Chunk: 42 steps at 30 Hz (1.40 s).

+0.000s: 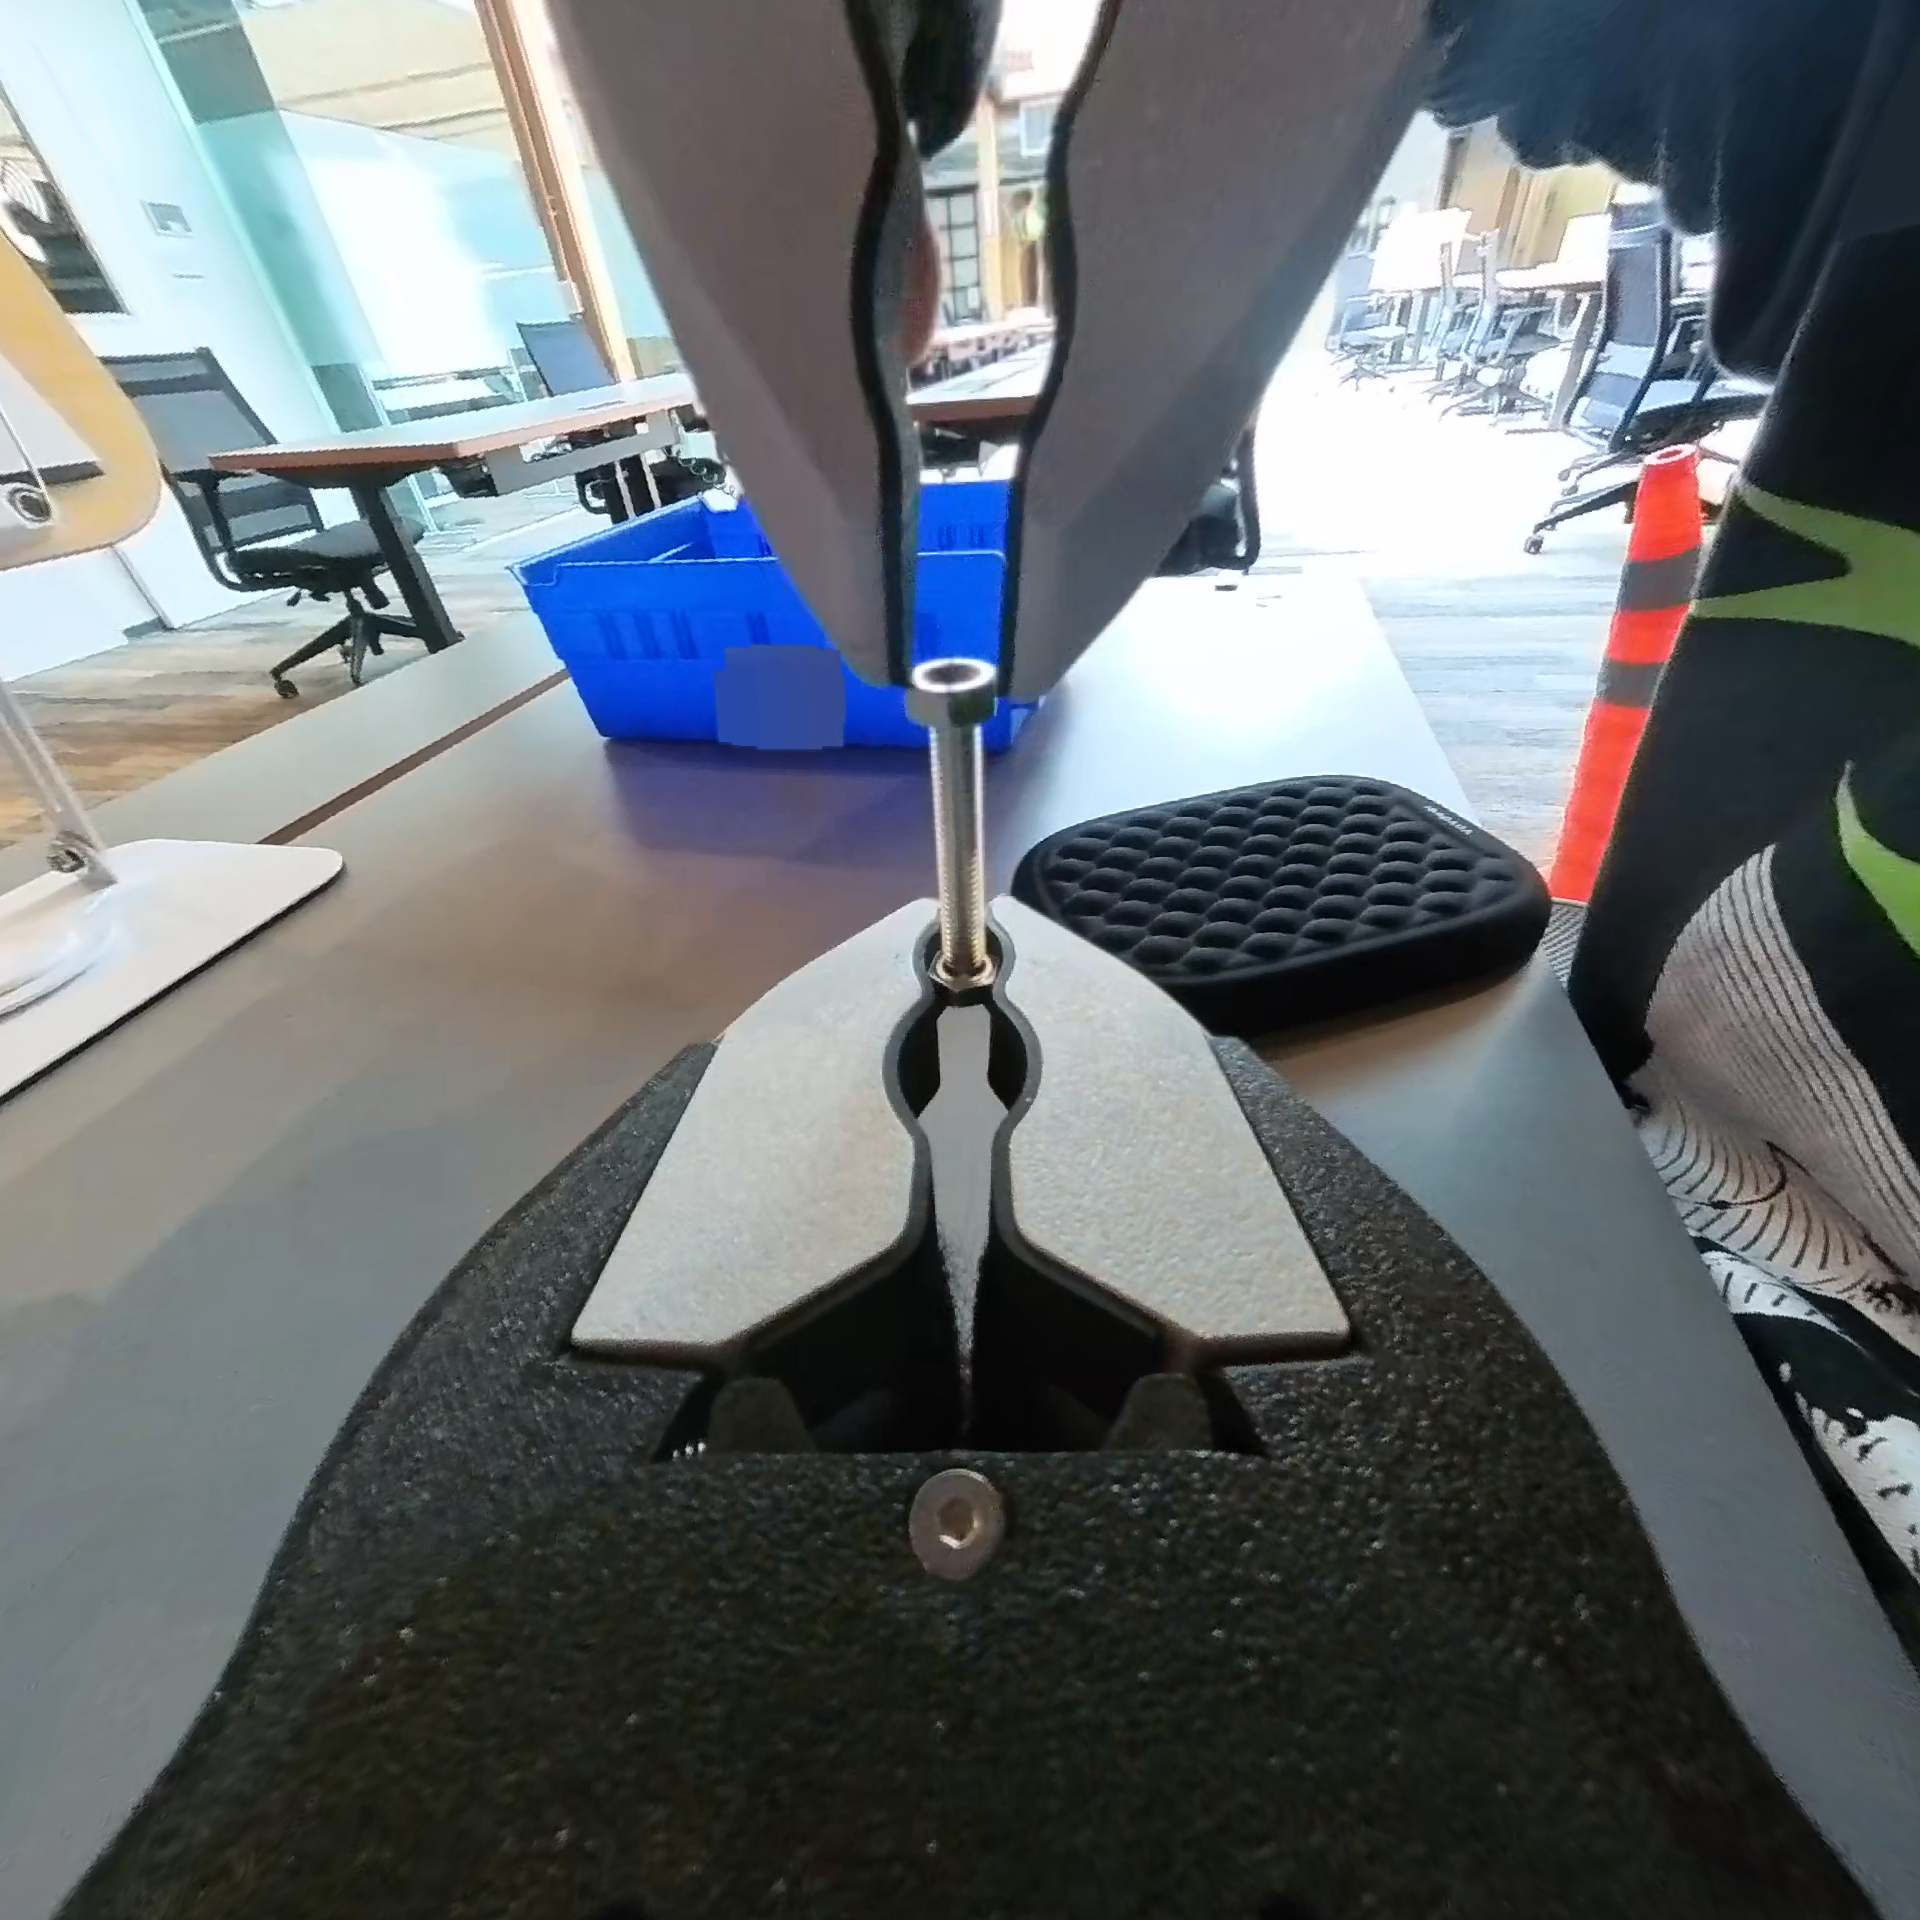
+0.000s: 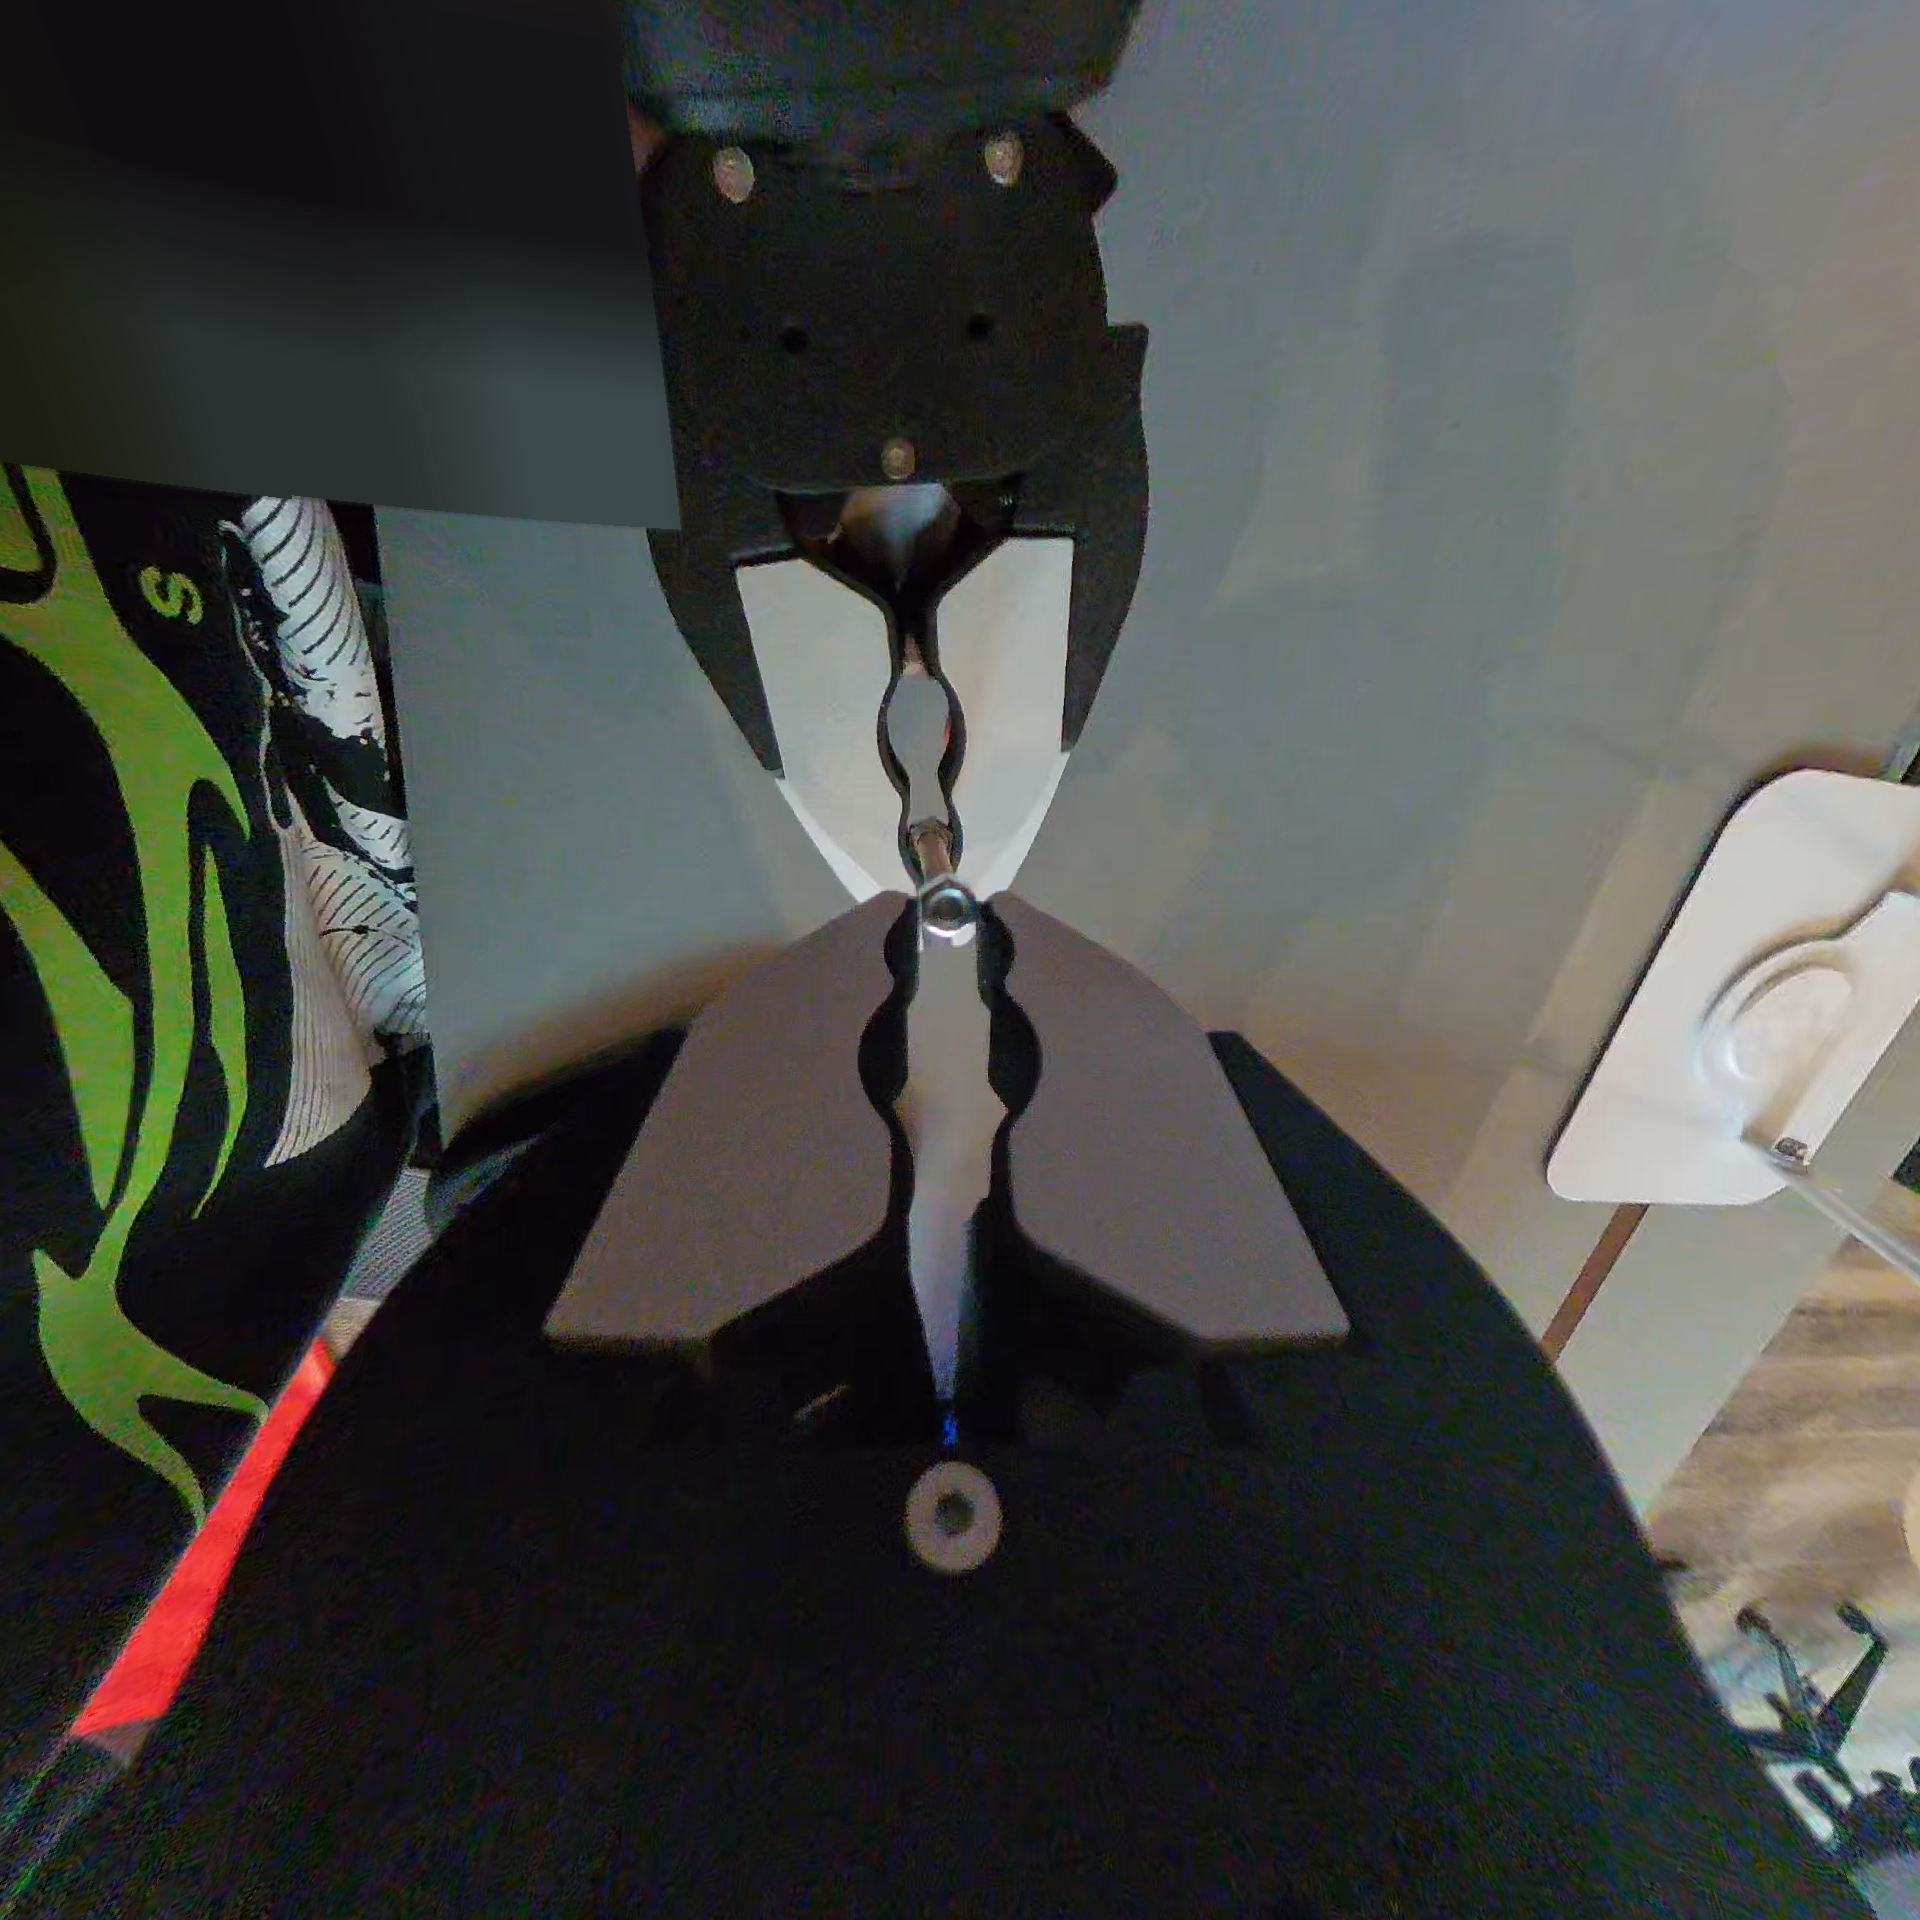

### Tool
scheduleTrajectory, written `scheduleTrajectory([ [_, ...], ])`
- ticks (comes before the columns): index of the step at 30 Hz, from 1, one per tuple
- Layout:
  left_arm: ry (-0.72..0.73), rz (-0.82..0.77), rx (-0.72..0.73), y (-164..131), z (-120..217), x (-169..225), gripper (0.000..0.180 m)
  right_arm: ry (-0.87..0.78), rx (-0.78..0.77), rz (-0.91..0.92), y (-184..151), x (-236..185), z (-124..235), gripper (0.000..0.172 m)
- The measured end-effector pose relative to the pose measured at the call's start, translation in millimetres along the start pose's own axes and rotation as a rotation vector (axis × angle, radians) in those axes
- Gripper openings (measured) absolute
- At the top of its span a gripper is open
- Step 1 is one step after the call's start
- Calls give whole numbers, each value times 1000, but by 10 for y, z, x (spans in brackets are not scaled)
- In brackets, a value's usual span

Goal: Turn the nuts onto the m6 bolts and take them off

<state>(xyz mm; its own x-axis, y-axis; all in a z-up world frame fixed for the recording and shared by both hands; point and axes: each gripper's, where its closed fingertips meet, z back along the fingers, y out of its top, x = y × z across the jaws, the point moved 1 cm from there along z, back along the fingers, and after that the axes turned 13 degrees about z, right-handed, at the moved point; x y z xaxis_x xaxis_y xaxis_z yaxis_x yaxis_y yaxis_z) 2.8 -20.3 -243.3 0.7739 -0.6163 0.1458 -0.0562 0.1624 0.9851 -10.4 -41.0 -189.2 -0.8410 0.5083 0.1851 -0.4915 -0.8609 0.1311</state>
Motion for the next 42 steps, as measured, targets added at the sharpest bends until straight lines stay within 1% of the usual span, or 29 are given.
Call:
scheduleTrajectory([
  [2, -15, 0, 2, 7, -1, 19, 4, 6, 43, 71, 54, -16, 35, 25],
  [3, -21, 2, 1, 4, 0, 23, 4, 8, 65, 139, 79, -19, 65, 29],
  [5, -41, 7, 1, 2, 0, 42, 4, 14, 89, 331, 92, -34, 117, 28],
  [7, -59, 7, -2, -2, -3, 65, 4, 23, 77, 516, 58, -52, 124, 25],
  [8, -68, 5, -4, -5, -3, 78, 4, 31, 65, 579, 38, -57, 110, 25],
  [11, -98, 9, -5, -6, -3, 119, 4, 76, 64, 669, 32, -74, 40, 23],
  [13, -114, 11, -7, -10, -2, 139, 3, 86, 68, 711, 31, -64, 2, 17],
  [15, -121, 12, -7, -8, 0, 151, 3, 106, 83, 725, 34, -82, -10, 11],
  [17, -110, 13, 0, 2, 4, 135, 3, 108, 74, 638, 36, -59, -7, 10],
  [20, -66, 11, 12, 23, 14, 74, 4, 87, 49, 383, 41, -27, -4, 10],
  [23, -11, -1, 10, 20, 13, 13, 4, 46, 5, 61, 2, -9, -15, 10],
  [24, -10, -5, 4, 10, 9, 11, 4, 49, 11, -3, 2, -32, -21, 10],
  [25, -15, -8, -2, -1, 3, 22, 4, 45, 19, -13, 2, -48, -24, 10],
  [26, -22, -7, -4, -4, -2, 35, 4, 34, 20, 6, -7, -47, -20, 14],
  [27, -31, -5, -6, -6, -4, 47, 4, 30, 28, 52, -2, -50, -10, 26],
  [28, -39, 1, -8, -10, -5, 53, 4, 29, 44, 127, 15, -59, 9, 33],
  [30, -55, 13, -11, -13, -4, 61, 4, 20, 65, 334, 33, -79, 55, 34],
  [32, -66, 23, -13, -14, -4, 69, 4, 25, 60, 555, 10, -113, 76, 30],
  [34, -77, 24, -16, -18, -5, 80, 4, 26, 52, 694, -3, -105, 57, 27],
  [36, -92, 23, -20, -22, -5, 101, 3, 39, 53, 710, 13, -58, 23, 24],
  [39, -109, 20, -23, -28, -6, 128, 3, 91, 106, 717, 59, -60, 2, 19],
  [42, -107, 29, -17, -17, 0, 117, 3, 110, 102, 700, 43, -60, 3, 11],
])
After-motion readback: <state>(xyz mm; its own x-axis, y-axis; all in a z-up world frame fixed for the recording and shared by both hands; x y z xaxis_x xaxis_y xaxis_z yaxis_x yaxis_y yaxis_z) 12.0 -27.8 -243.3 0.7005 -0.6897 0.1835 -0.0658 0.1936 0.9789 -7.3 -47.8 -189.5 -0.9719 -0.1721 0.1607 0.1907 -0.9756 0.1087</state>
